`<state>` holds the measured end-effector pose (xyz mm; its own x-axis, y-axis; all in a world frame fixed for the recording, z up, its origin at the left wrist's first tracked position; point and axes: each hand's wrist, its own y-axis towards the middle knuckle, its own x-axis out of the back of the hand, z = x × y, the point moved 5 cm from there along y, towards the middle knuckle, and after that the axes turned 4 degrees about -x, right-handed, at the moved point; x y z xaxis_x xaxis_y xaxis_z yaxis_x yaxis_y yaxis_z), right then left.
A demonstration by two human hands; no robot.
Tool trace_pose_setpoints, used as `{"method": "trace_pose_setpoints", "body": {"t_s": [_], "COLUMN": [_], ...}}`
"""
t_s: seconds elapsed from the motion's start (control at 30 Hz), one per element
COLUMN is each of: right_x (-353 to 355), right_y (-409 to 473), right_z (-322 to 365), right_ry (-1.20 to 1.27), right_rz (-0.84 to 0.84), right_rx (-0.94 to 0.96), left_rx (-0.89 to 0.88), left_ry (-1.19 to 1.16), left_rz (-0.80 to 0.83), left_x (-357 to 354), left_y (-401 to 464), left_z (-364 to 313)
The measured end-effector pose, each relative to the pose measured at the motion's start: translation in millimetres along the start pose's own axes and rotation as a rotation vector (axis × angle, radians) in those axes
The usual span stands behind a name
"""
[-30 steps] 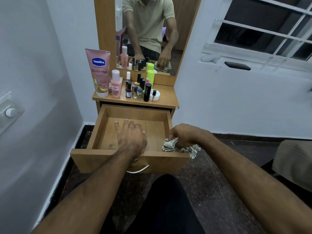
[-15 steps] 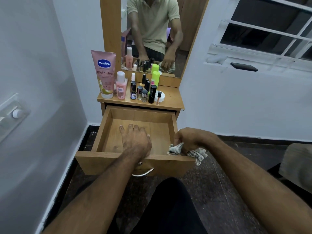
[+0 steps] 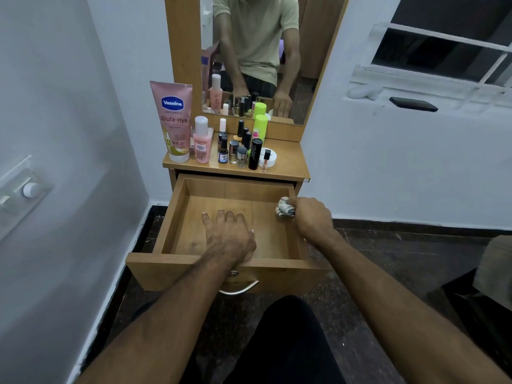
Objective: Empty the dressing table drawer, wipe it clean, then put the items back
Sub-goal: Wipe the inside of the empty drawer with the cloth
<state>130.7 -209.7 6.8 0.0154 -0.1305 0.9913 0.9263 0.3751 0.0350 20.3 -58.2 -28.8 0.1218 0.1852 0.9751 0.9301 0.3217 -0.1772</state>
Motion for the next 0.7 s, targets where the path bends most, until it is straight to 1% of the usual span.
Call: {"method": "trace_pose_setpoints", "body": {"t_s": [0.07, 0.17, 0.4, 0.57, 0.7], "right_x": [-4.3, -3.6, -0.2, 2.8, 2.4], "right_y": [8.2, 24.5, 42.0, 40.5, 44.9], "right_z": [5.0, 8.4, 7.5, 4.0, 9.2], "right_ry": [0.002, 0.004, -0.04, -0.166, -0.053], "right_rz": [-0.038, -0.045, 0.085, 0.142, 0.08], "right_rx": [0.0, 0.002, -0.007, -0.05, -0.08], "left_rx": [0.004, 0.006, 0.012, 0.009, 0.012], "left_ry": [-0.004, 0.01, 0.012, 0.003, -0.001], "left_rz": [0.018, 0.041, 0.027, 0.038, 0.039], "left_x": [-1.3, -3.6, -2.4, -2.4, -1.0], "left_y": [1.7, 2.9, 2.0, 1.4, 0.3], "left_z": [0.7, 1.2, 1.9, 1.9, 1.4]}}
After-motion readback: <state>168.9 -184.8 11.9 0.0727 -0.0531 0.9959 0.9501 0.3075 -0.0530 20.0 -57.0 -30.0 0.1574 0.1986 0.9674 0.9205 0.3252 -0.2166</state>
